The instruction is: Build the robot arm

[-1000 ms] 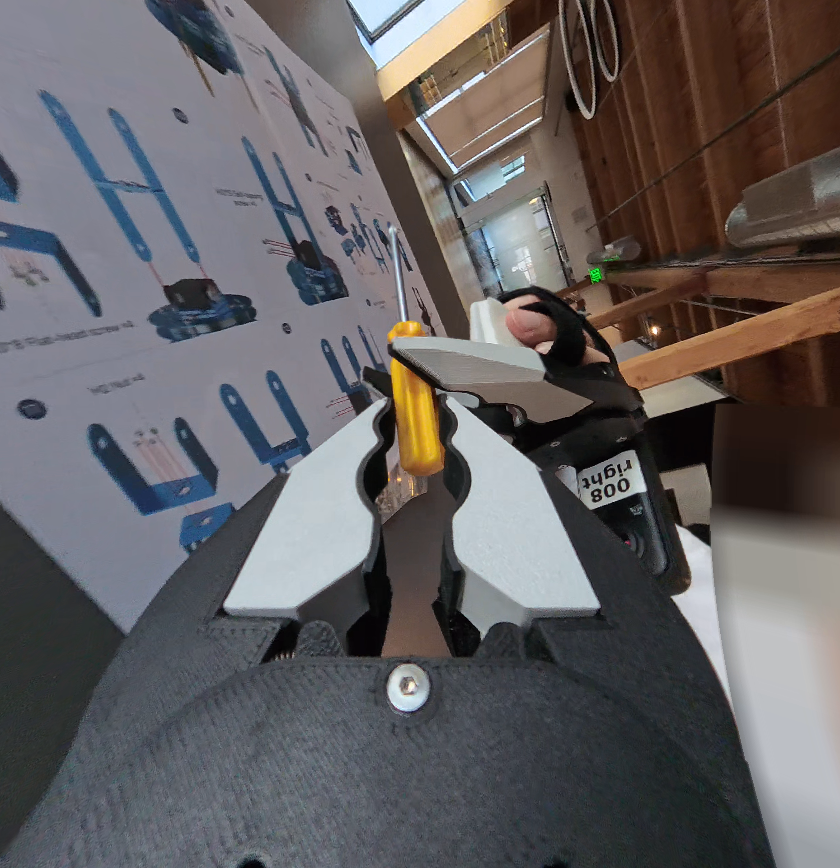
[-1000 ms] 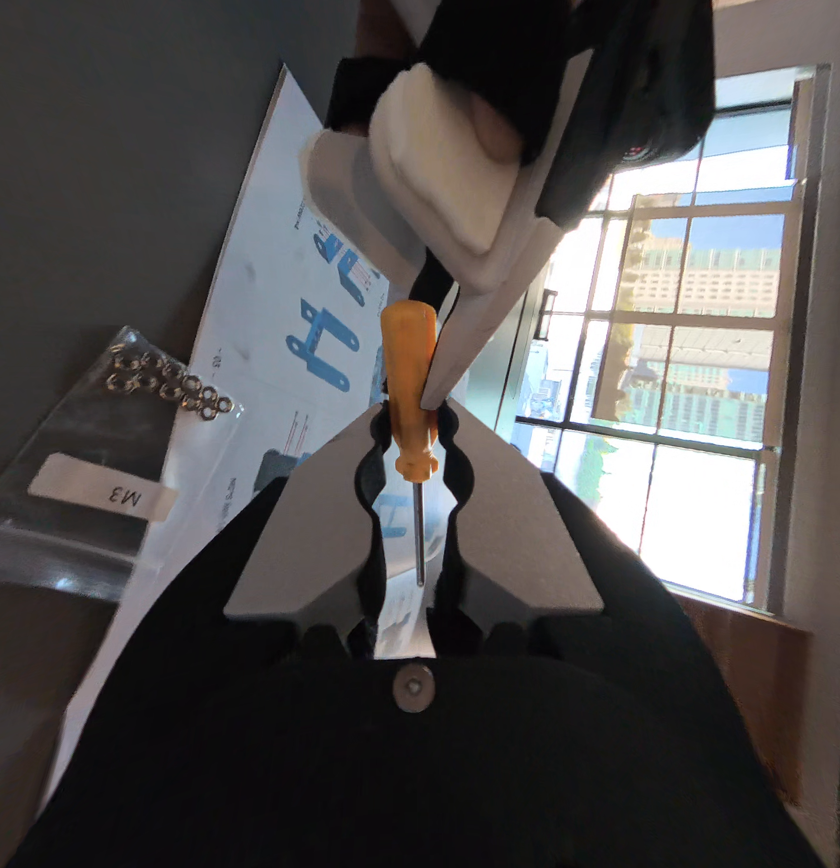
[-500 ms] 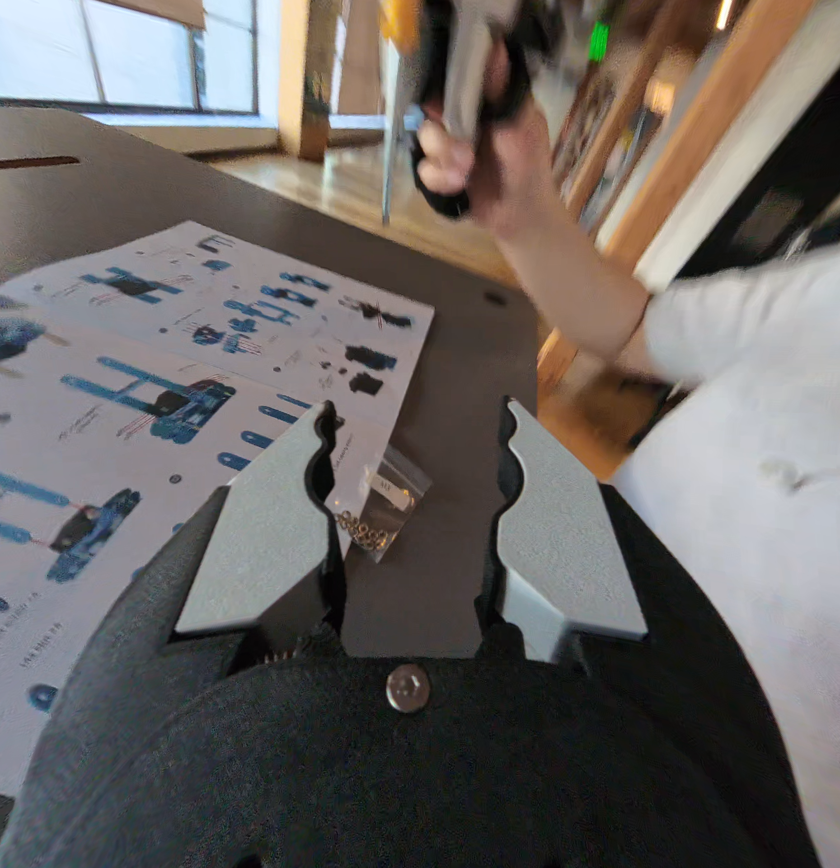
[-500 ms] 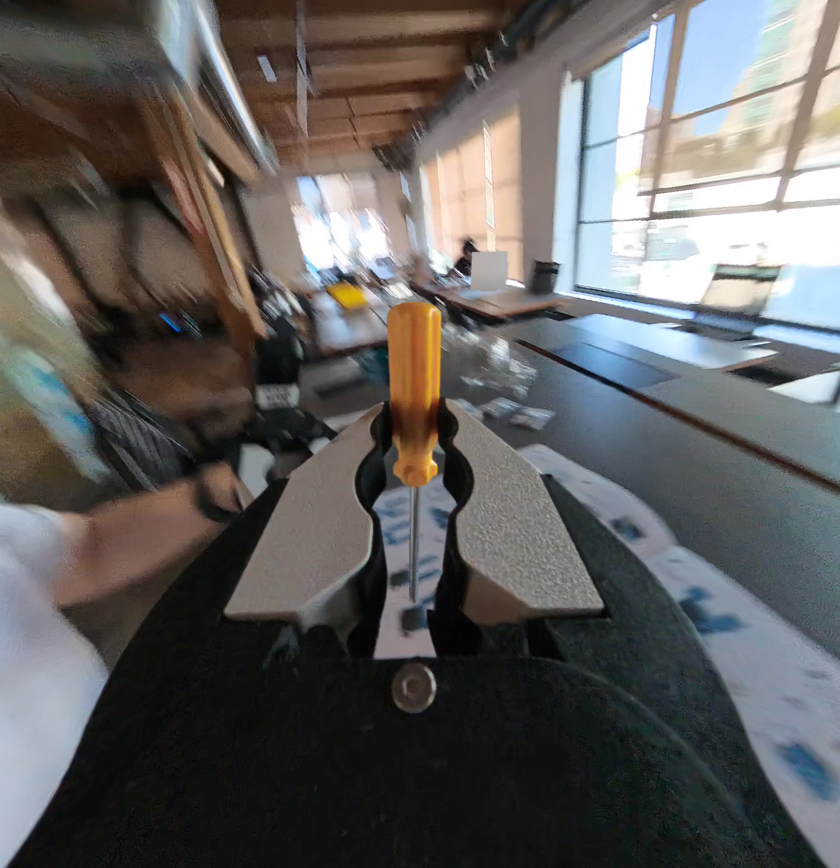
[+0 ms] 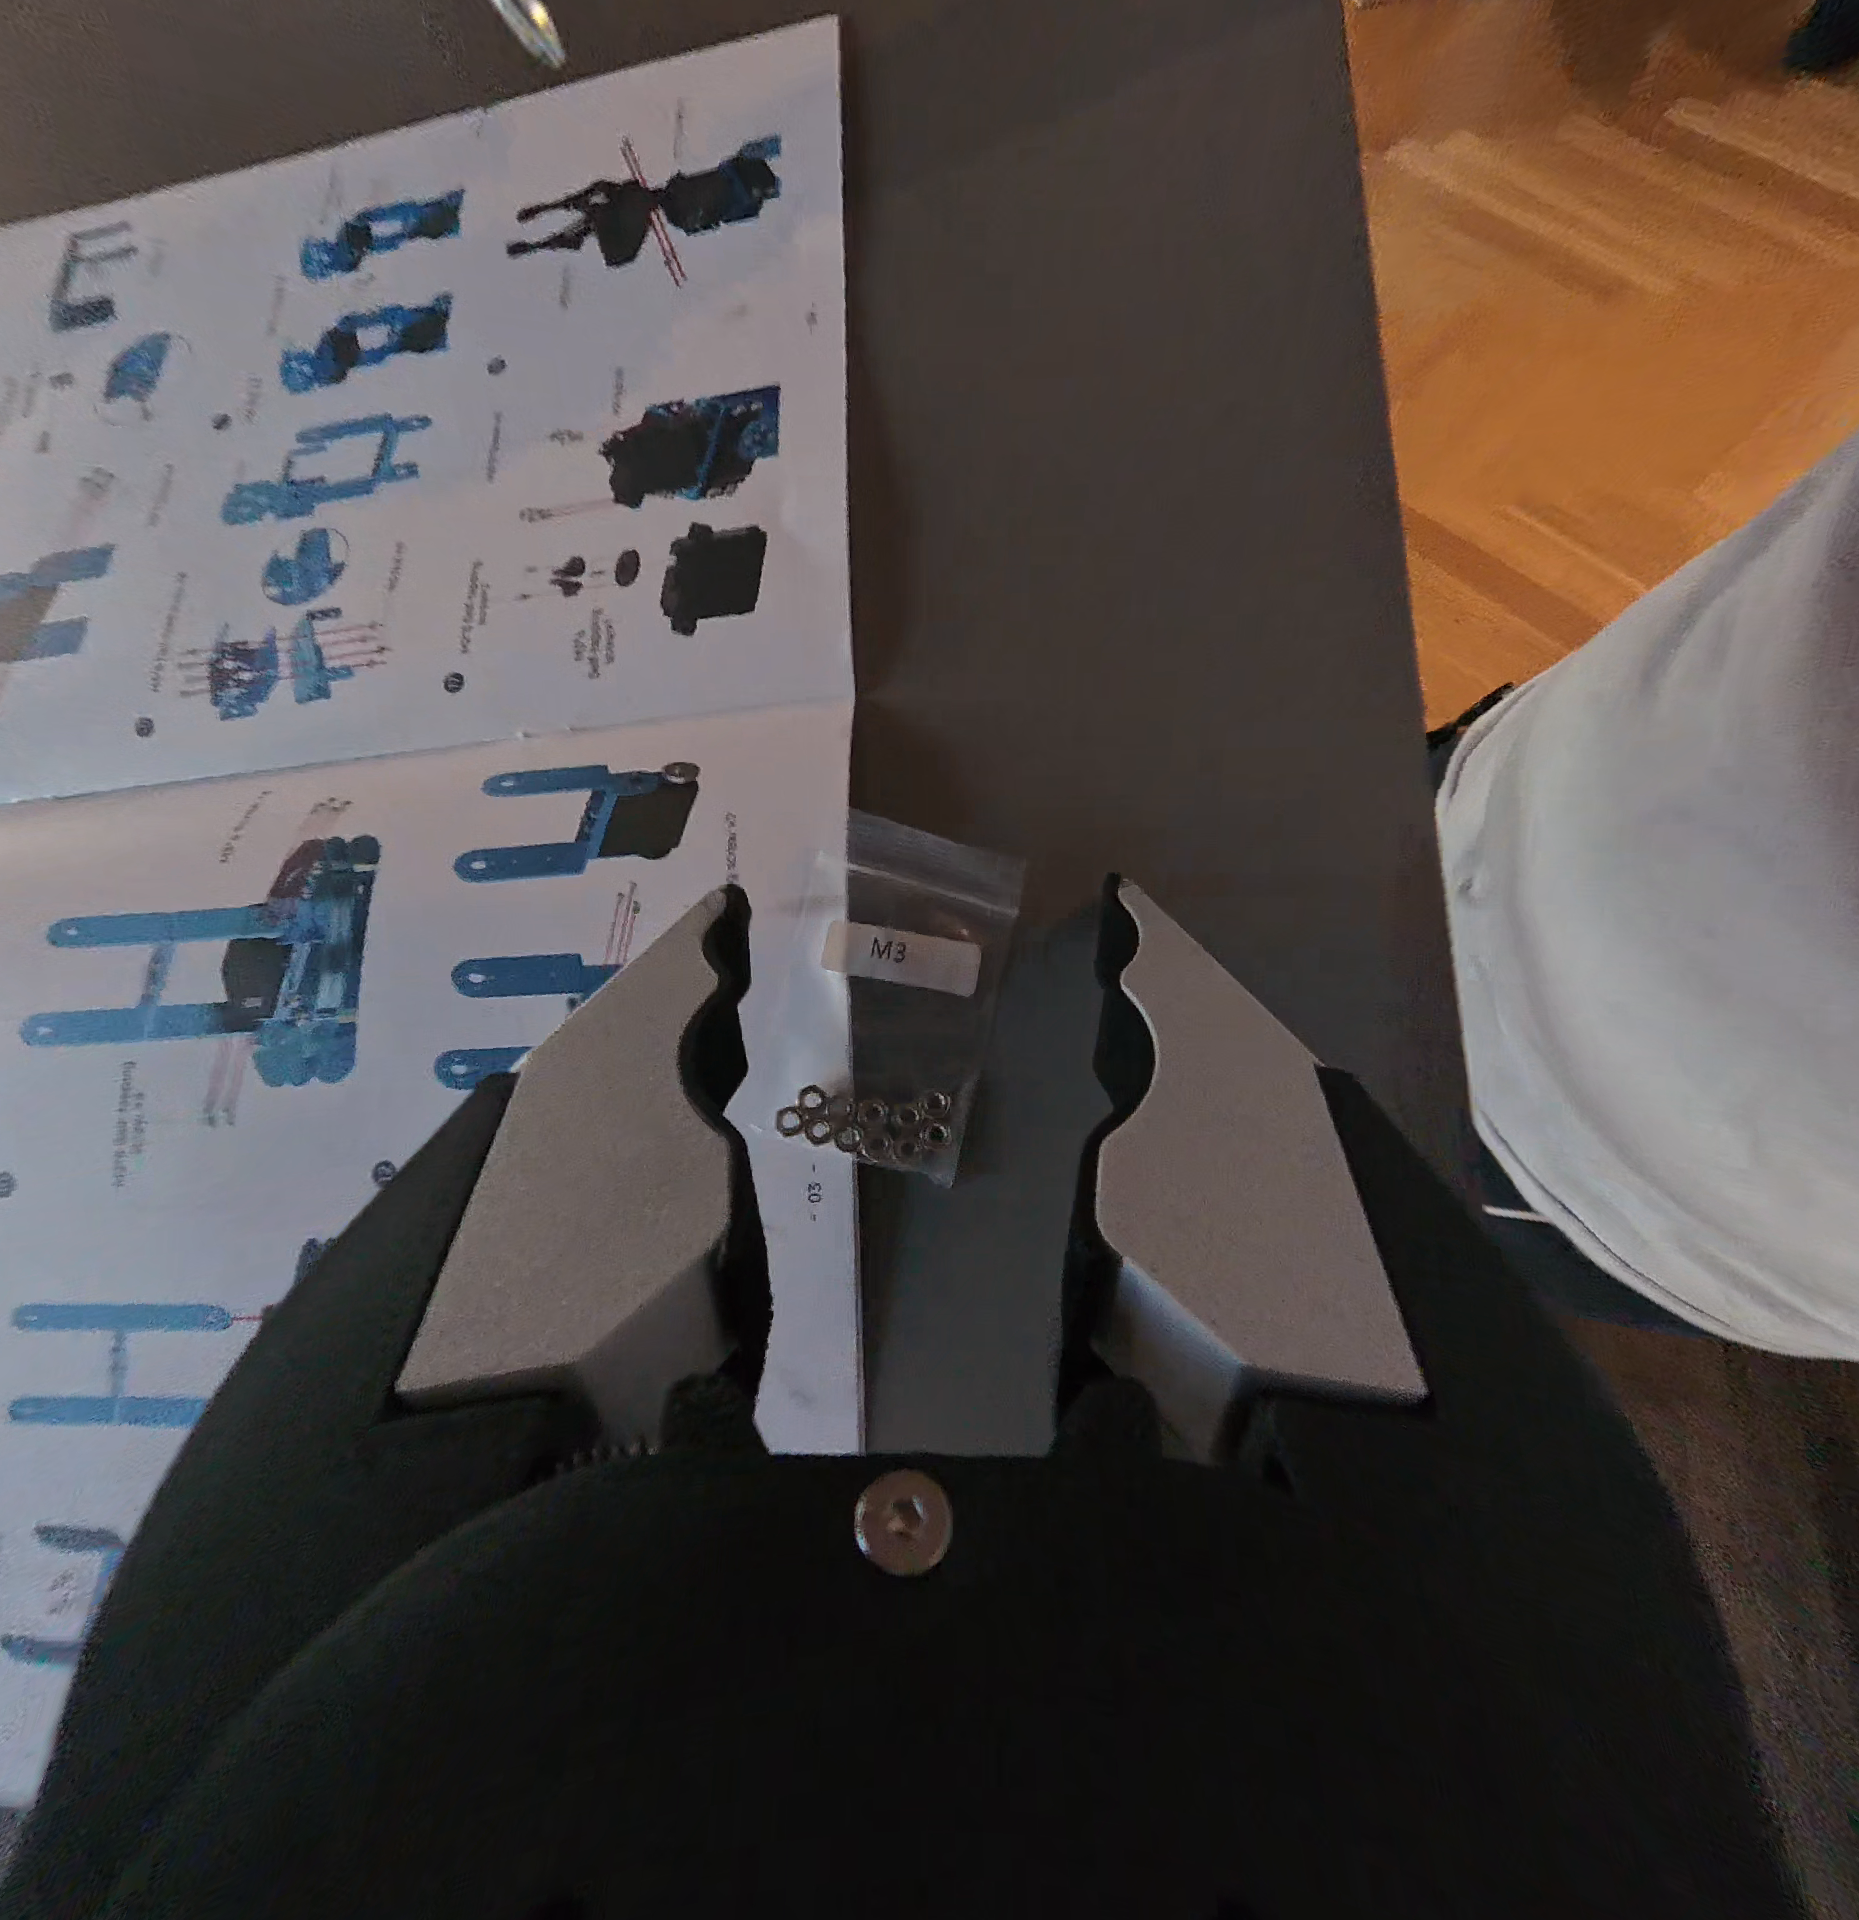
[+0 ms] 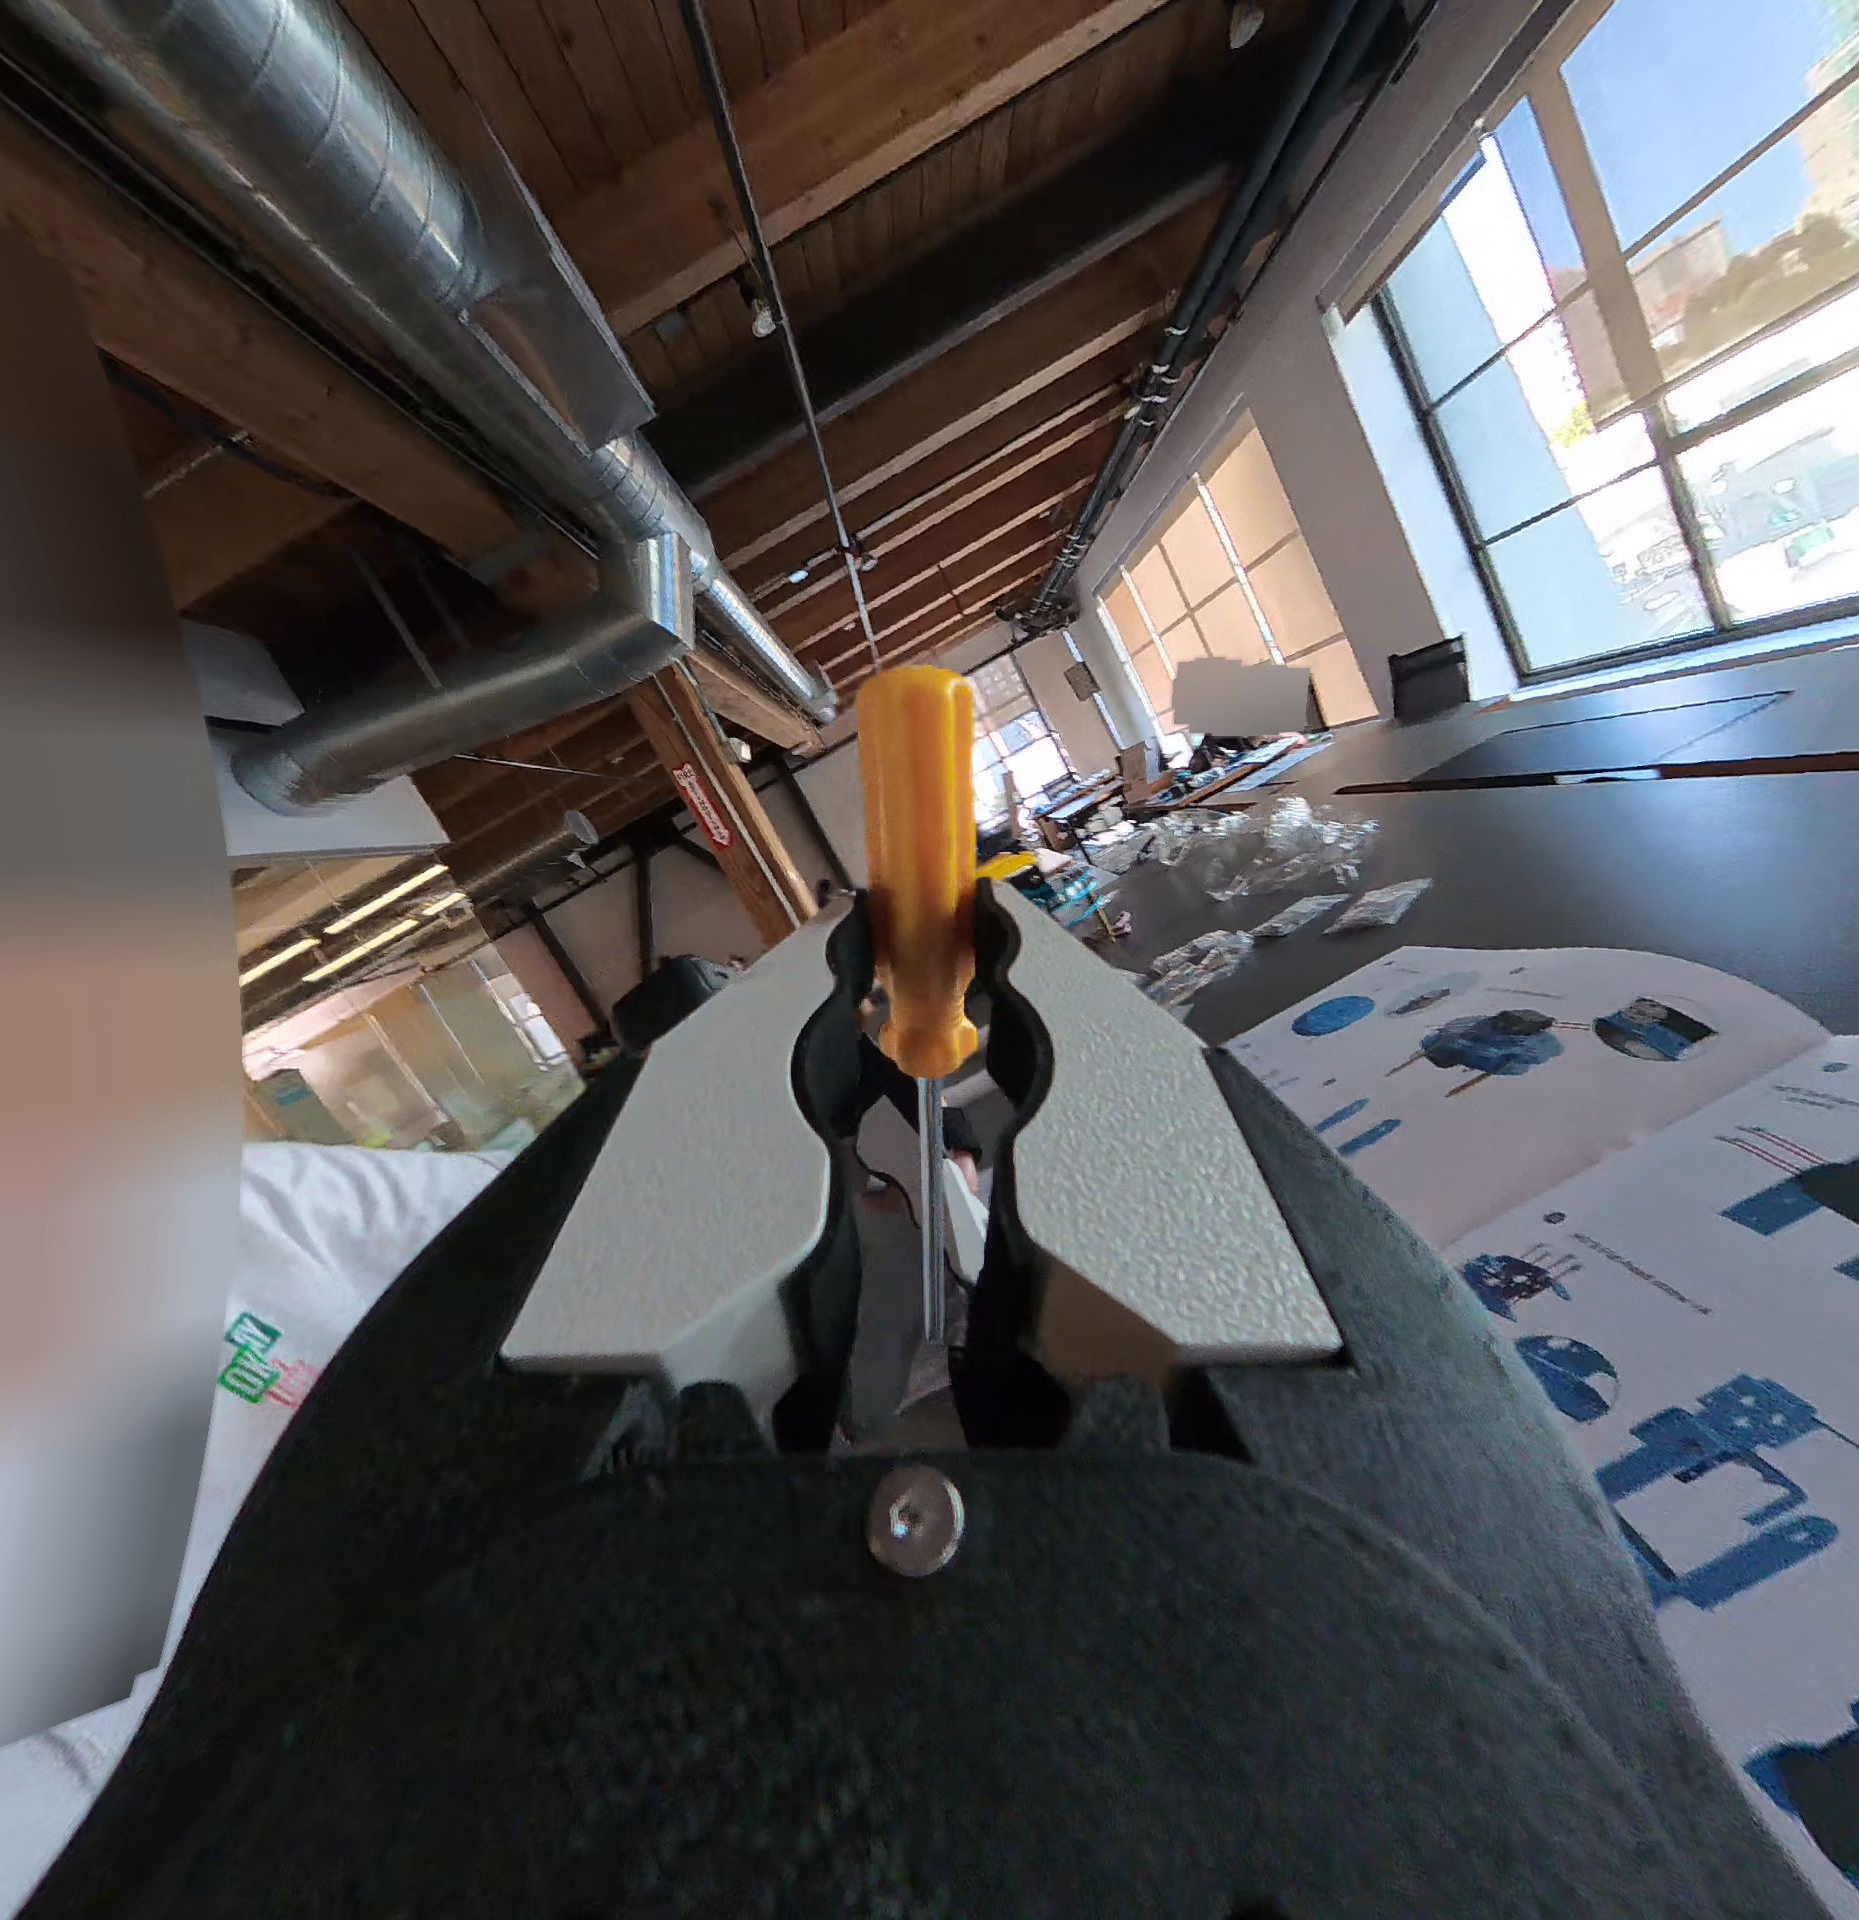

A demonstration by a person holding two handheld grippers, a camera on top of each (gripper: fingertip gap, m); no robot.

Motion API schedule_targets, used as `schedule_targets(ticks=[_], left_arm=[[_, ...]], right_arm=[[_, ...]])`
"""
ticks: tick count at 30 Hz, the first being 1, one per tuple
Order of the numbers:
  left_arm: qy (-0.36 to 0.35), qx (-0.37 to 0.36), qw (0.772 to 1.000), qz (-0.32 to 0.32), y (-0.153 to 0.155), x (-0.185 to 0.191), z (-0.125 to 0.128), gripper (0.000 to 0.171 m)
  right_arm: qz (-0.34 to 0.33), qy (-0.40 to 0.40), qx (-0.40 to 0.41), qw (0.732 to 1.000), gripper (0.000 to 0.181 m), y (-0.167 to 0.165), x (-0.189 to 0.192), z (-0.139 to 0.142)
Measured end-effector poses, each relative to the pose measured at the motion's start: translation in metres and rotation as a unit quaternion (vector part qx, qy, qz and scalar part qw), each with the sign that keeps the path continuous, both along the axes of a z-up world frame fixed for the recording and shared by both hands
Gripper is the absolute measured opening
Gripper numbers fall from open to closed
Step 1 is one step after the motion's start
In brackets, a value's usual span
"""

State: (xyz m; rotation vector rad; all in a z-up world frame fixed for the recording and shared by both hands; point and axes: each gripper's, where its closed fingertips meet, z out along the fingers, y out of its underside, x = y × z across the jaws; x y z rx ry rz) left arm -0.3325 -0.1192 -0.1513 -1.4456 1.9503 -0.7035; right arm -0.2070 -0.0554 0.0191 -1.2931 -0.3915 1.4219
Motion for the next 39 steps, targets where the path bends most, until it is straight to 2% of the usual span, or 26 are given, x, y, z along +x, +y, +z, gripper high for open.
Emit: schedule_targets(ticks=[4, 10, 19, 24, 30, 33, 39], left_arm=[[-0.012, -0.014, 1.0, -0.02, 0.003, 0.001, -0.001, 0.061], [-0.04, 0.018, 0.997, -0.07, -0.009, 0.007, 0.0, 0.038], [-0.097, 0.05, 0.993, -0.038, 0.001, 0.006, 0.015, 0.038], [-0.173, -0.033, 0.984, 0.005, 0.012, 0.003, 0.045, 0.038], [-0.238, -0.147, 0.96, 0.028, 0.025, -0.004, 0.071, 0.038], [-0.241, -0.169, 0.955, 0.03, 0.029, -0.005, 0.073, 0.038], [-0.225, -0.164, 0.96, 0.032, 0.029, -0.003, 0.068, 0.038]], right_arm=[[-0.026, 0.003, -0.015, 1.0, 0.016, 0.0, -0.003, -0.007], [-0.035, 0.02, -0.037, 0.999, 0.016, -0.001, -0.024, -0.019], [-0.045, 0.037, -0.055, 0.997, 0.016, -0.001, -0.039, -0.023], [-0.029, 0.076, -0.039, 0.996, 0.016, 0.002, -0.056, -0.006], [0.034, 0.016, -0.007, 0.999, 0.016, 0.02, -0.095, 0.004], [0.075, -0.001, 0.006, 0.997, 0.016, 0.026, -0.109, 0.0], [0.125, 0.025, 0.024, 0.992, 0.016, 0.031, -0.111, 0.012]])
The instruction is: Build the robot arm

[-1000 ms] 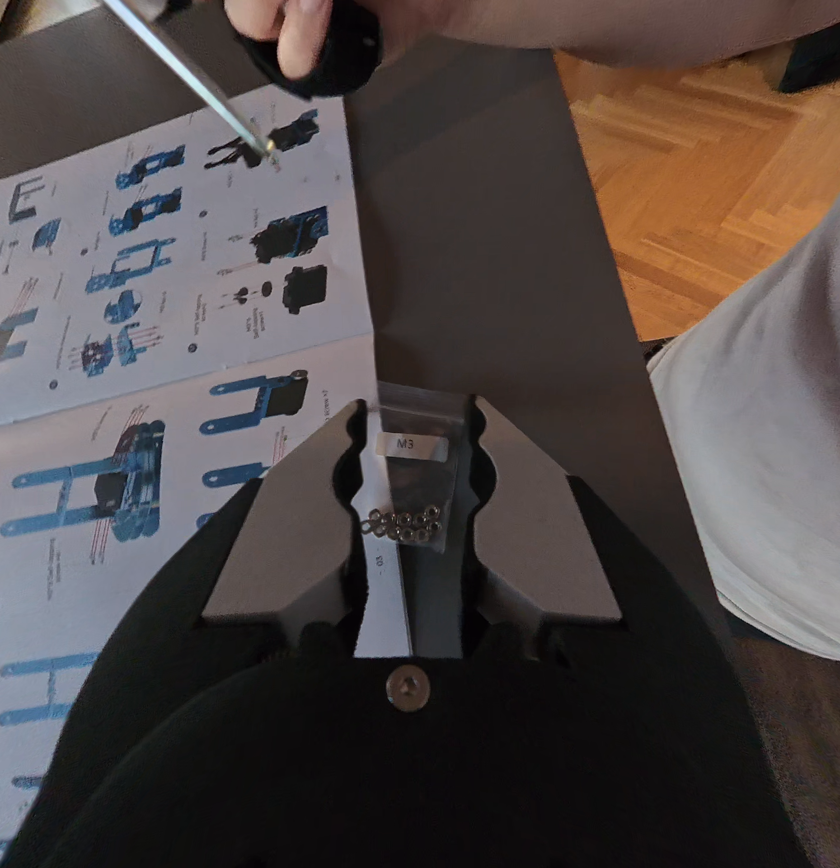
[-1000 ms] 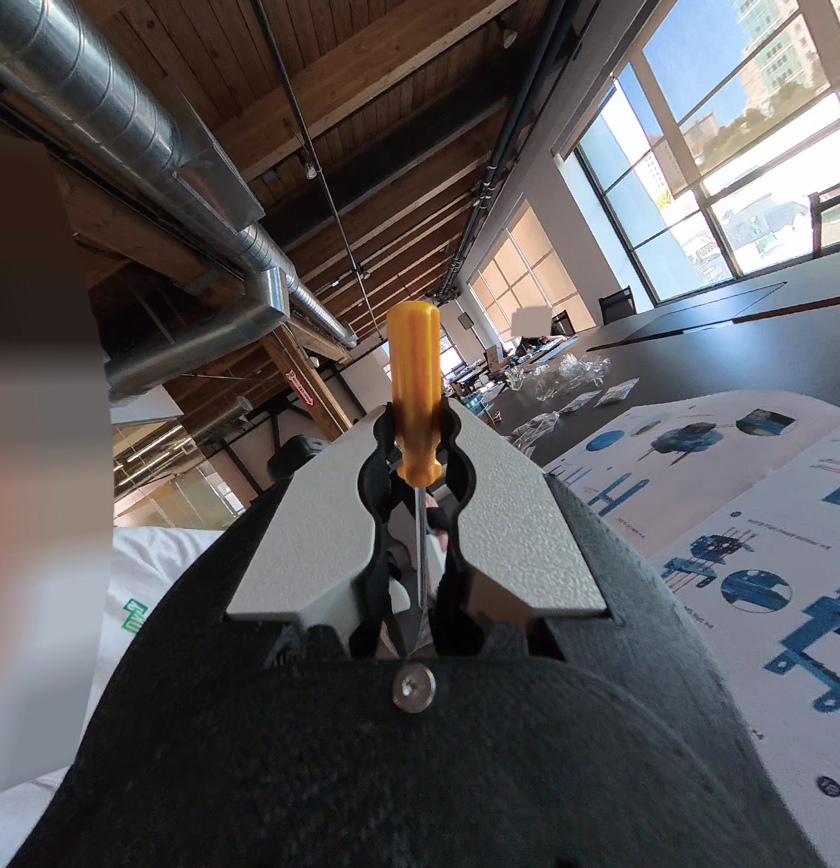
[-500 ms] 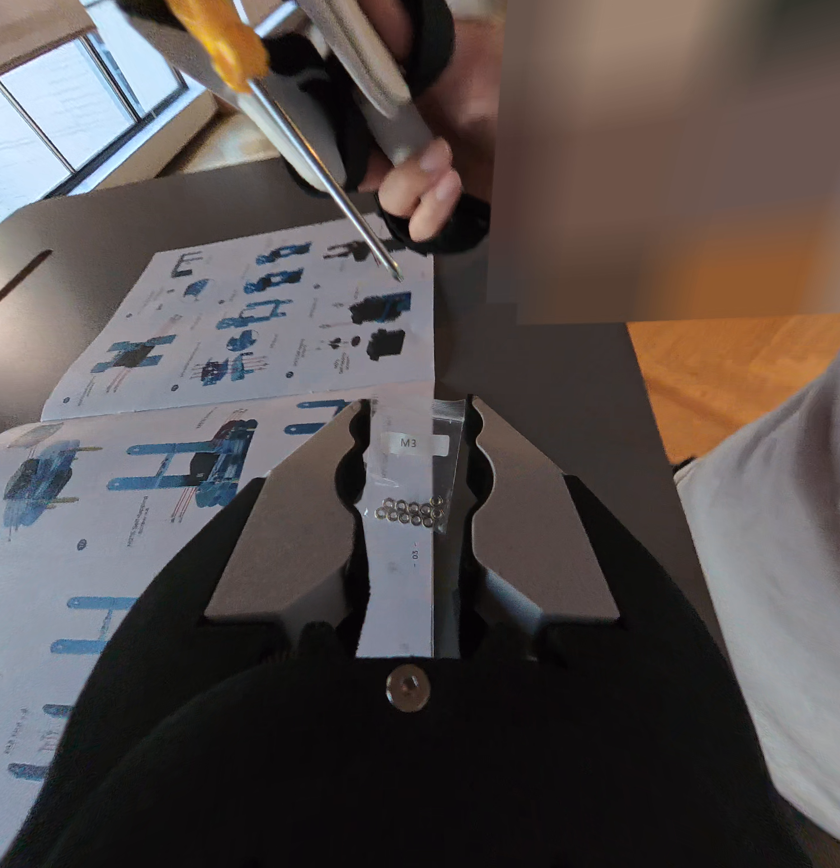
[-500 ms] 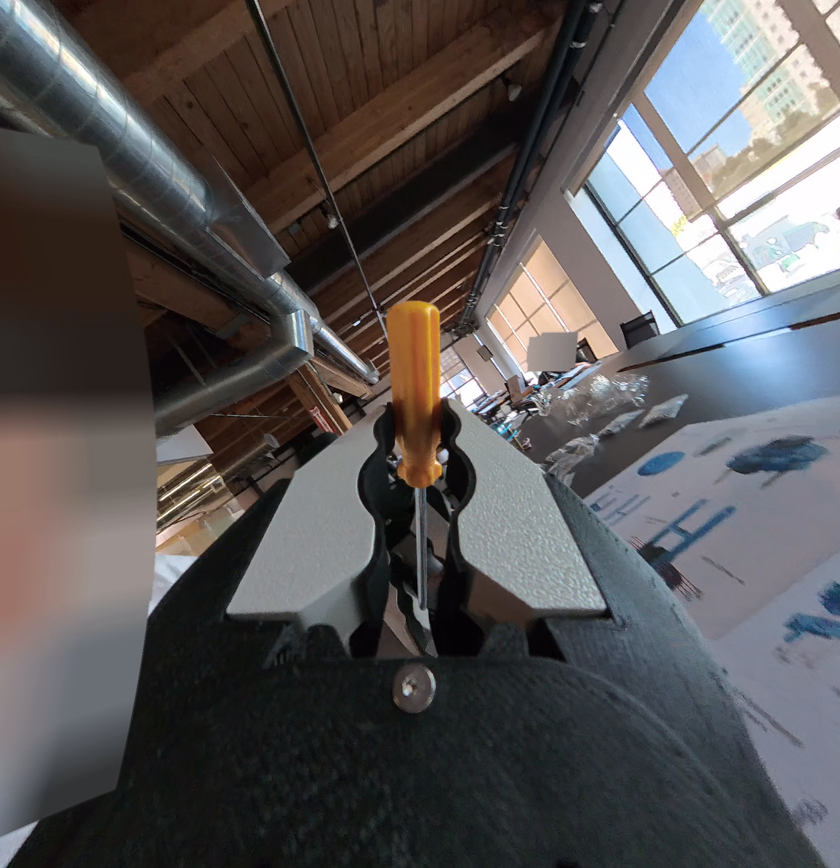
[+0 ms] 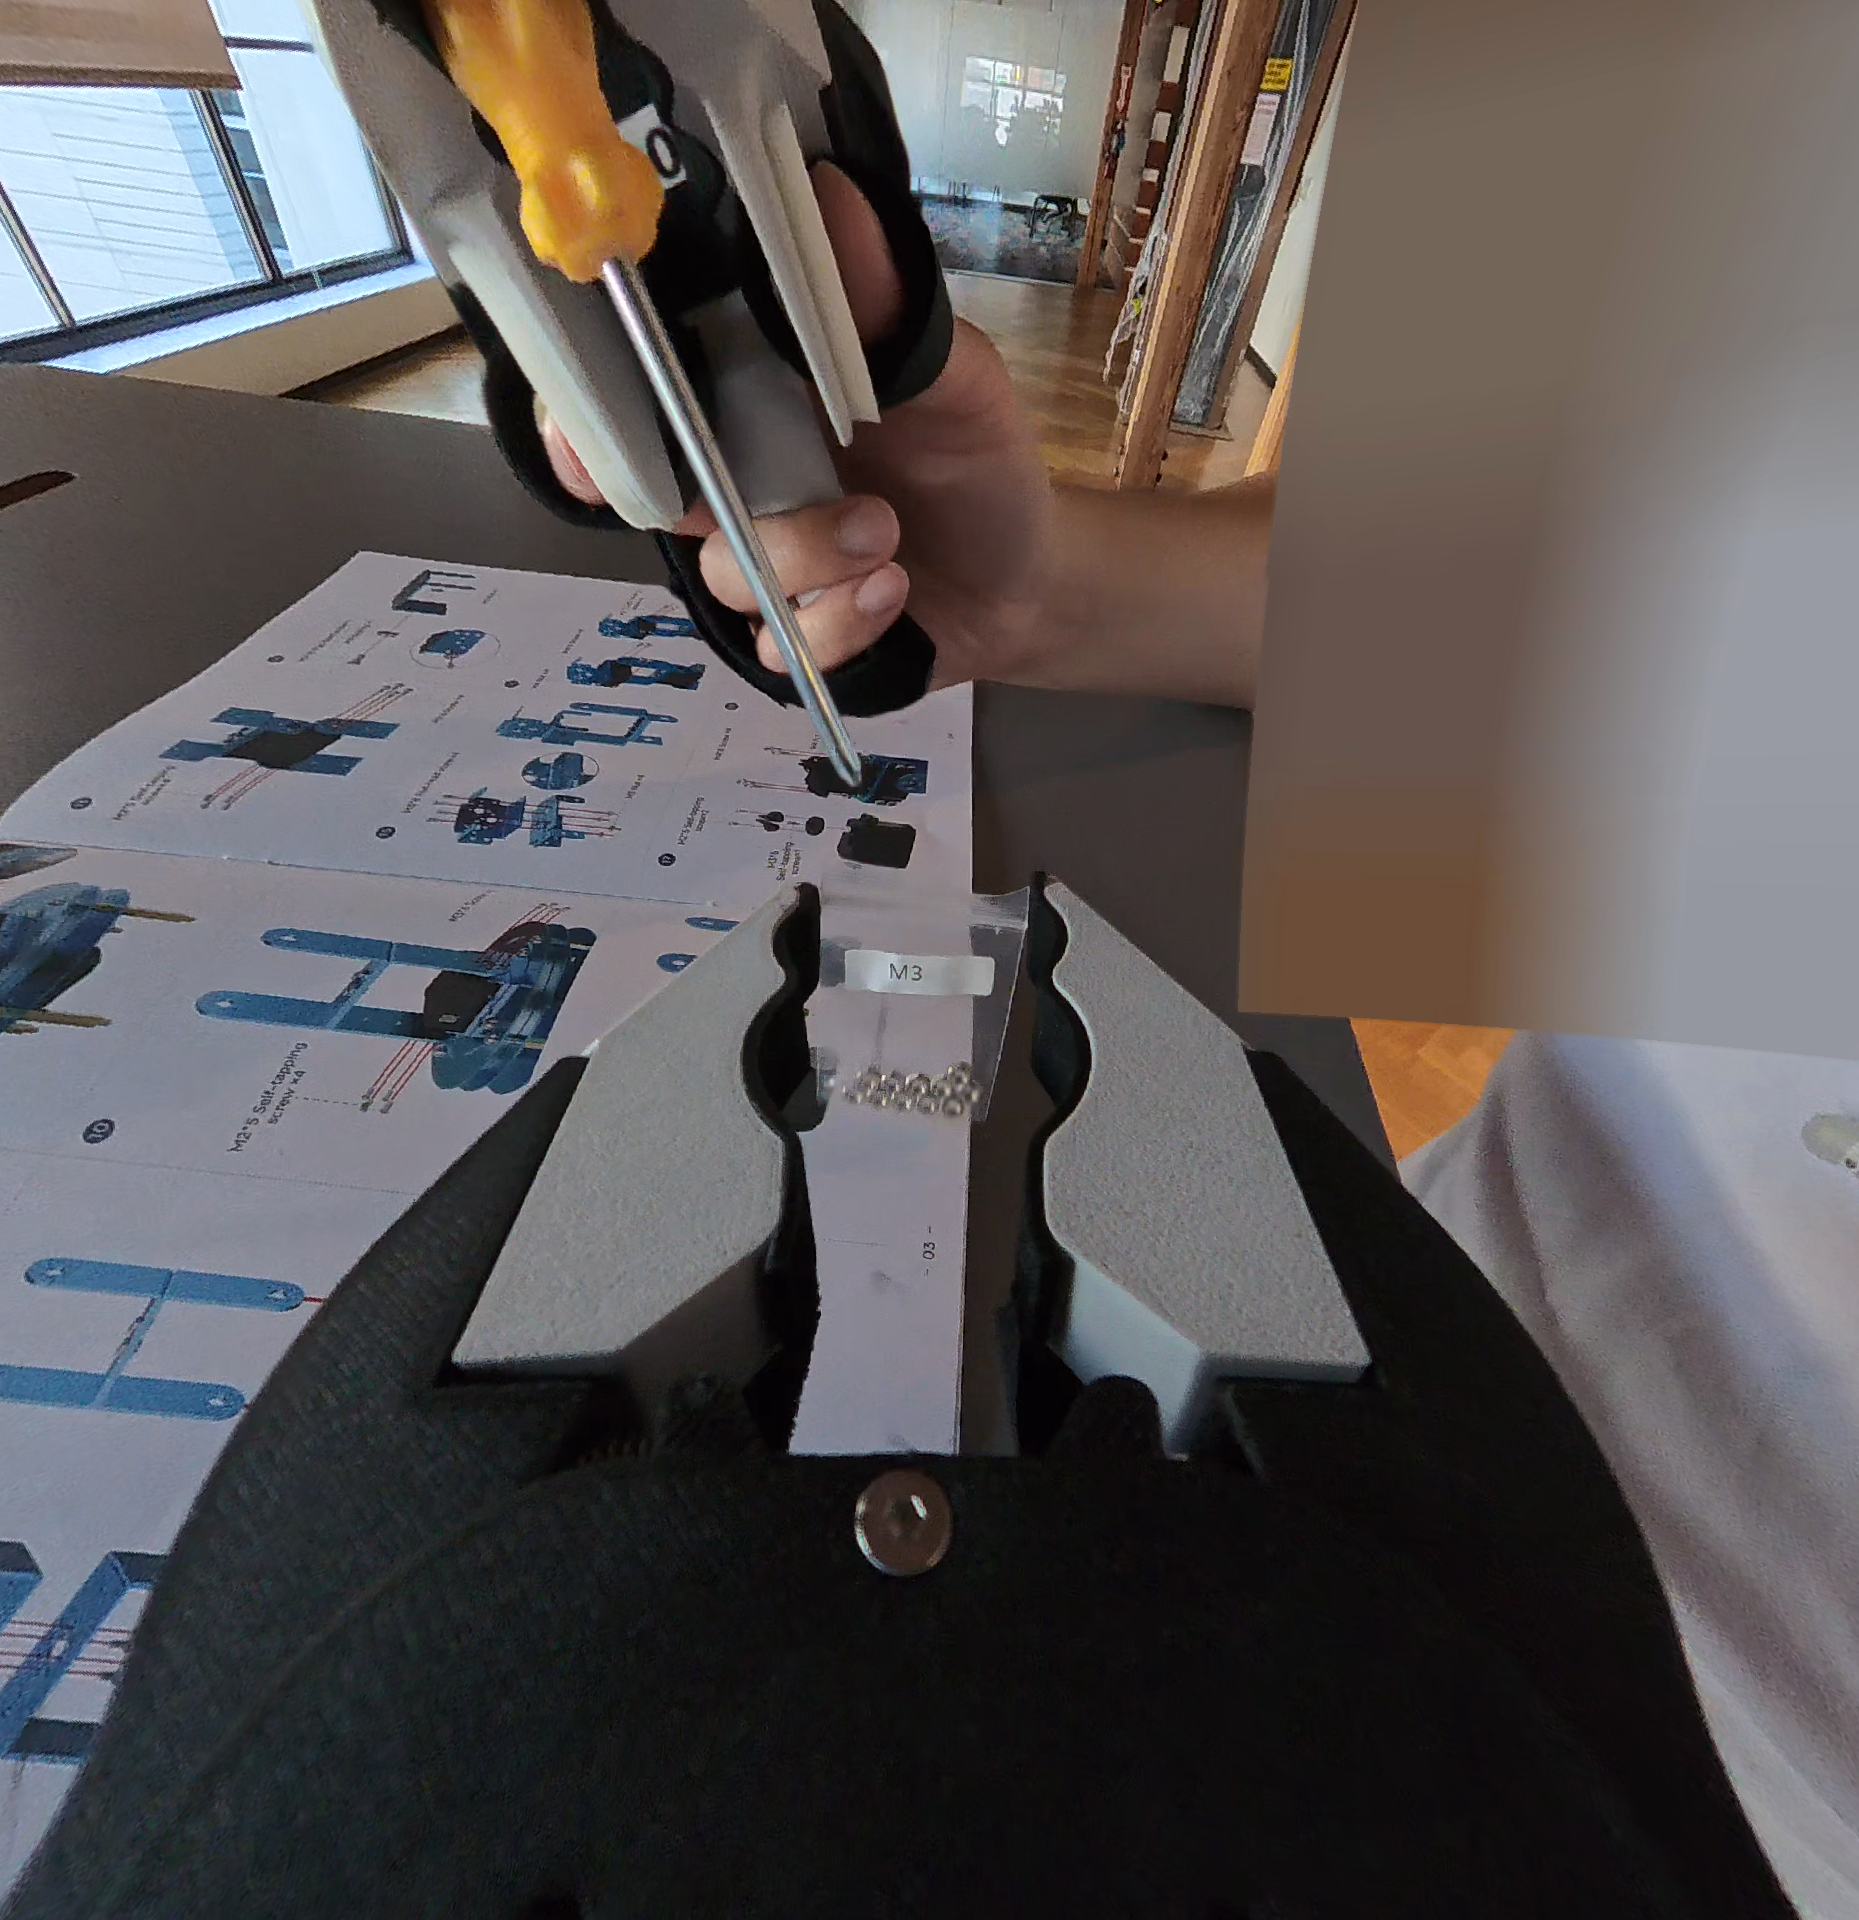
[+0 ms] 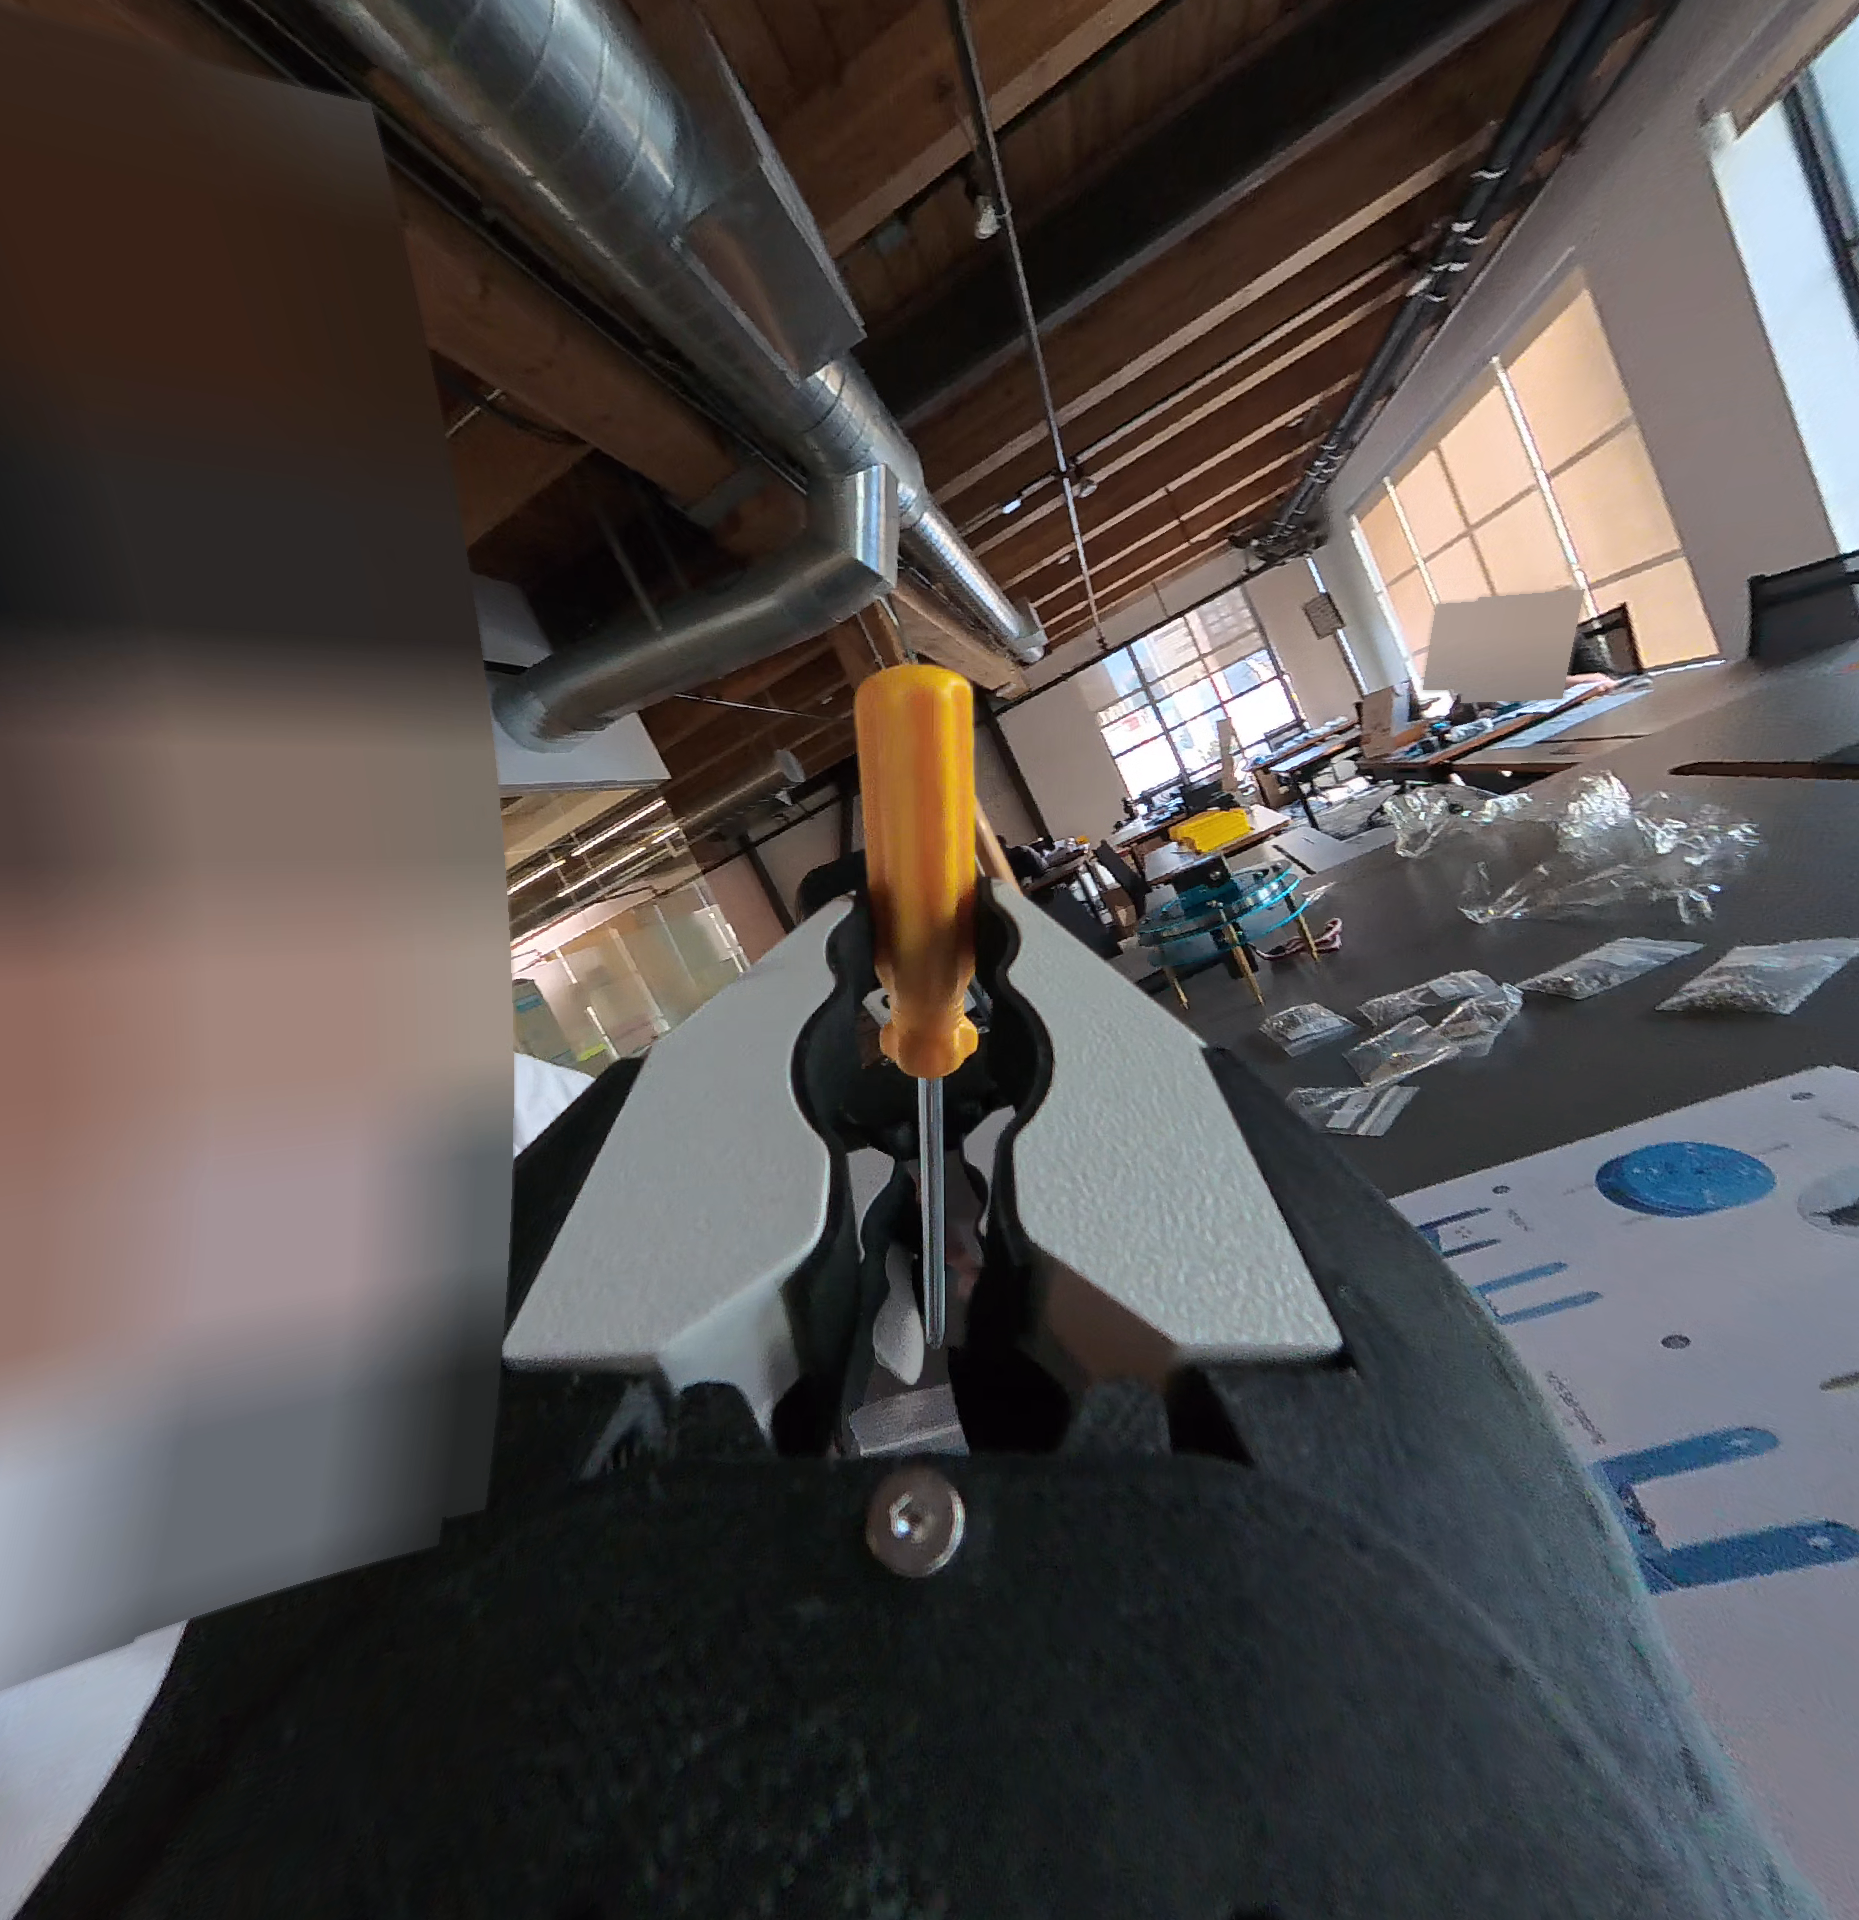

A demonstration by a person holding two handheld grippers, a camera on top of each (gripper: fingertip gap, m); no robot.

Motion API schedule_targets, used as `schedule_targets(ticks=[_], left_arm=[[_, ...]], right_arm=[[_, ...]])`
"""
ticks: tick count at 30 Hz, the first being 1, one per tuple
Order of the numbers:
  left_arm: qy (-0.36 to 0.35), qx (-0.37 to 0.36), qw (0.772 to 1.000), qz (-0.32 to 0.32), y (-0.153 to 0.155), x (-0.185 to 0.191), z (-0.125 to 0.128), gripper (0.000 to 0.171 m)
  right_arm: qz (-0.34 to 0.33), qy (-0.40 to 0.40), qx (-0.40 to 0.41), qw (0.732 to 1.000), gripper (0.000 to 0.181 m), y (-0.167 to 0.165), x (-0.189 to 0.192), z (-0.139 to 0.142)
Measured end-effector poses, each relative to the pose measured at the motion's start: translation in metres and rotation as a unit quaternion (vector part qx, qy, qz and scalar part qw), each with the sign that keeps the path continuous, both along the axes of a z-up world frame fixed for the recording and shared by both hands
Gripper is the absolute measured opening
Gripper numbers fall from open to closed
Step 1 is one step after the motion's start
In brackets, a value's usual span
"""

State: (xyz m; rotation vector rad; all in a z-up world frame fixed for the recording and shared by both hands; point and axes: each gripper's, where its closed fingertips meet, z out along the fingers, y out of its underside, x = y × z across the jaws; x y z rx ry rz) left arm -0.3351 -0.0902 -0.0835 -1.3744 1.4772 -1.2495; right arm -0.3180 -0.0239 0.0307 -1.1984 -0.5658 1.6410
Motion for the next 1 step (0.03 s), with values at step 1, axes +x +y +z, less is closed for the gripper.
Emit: schedule_targets(ticks=[1], left_arm=[[0.002, 0.001, 1.0, 0.001, 0.0003, 0.0002, -0.0006, 0.038]], right_arm=[[0.005, 0.002, 0.003, 1.0, 0.016, -0.0015, 0.0002, -0.0002]])
